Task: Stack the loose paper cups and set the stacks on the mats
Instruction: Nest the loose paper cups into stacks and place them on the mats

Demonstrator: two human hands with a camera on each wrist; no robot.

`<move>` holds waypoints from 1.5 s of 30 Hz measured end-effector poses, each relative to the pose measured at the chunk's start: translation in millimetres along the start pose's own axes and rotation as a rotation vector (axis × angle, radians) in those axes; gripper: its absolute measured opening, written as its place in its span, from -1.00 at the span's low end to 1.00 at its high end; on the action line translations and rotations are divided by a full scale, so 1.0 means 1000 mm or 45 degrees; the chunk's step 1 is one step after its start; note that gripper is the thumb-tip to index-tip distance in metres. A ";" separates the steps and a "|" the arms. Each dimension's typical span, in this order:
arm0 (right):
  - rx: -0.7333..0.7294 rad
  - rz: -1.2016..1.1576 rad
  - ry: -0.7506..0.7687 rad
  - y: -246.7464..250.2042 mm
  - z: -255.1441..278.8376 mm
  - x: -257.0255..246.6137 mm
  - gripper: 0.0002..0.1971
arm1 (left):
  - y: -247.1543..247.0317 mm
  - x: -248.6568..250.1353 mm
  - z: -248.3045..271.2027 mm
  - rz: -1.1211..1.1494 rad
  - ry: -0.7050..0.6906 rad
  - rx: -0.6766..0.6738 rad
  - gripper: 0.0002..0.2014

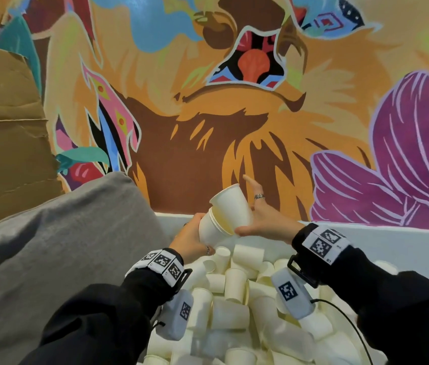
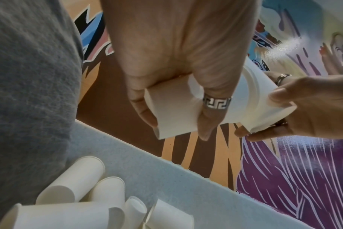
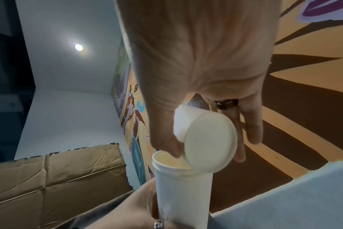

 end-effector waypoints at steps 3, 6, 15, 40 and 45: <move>-0.051 0.013 -0.003 -0.005 -0.001 0.002 0.12 | -0.002 -0.002 0.002 -0.027 -0.001 -0.007 -0.30; -0.055 -0.020 0.009 -0.009 0.000 0.003 0.06 | -0.003 -0.001 0.004 -0.044 -0.016 -0.018 -0.27; 0.411 -0.465 0.205 0.020 0.004 -0.011 -0.19 | -0.003 0.005 0.002 -0.010 -0.018 -0.025 -0.25; -0.036 -0.009 -0.059 0.059 0.052 0.026 -0.26 | -0.083 0.113 -0.006 0.237 -0.259 -0.218 -0.34; -0.034 -0.127 -0.234 0.105 0.085 0.065 -0.27 | -0.121 0.149 -0.005 0.280 -0.290 -0.264 -0.33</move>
Point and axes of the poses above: each hand's wrist, its own z-axis away from the middle knuckle, its own y-axis out of the back of the hand, x = y × z, the point moved 9 cm from there along -z, towards the middle knuckle, and after that the axes turned 1 degree about -y, right-handed, at the moved point
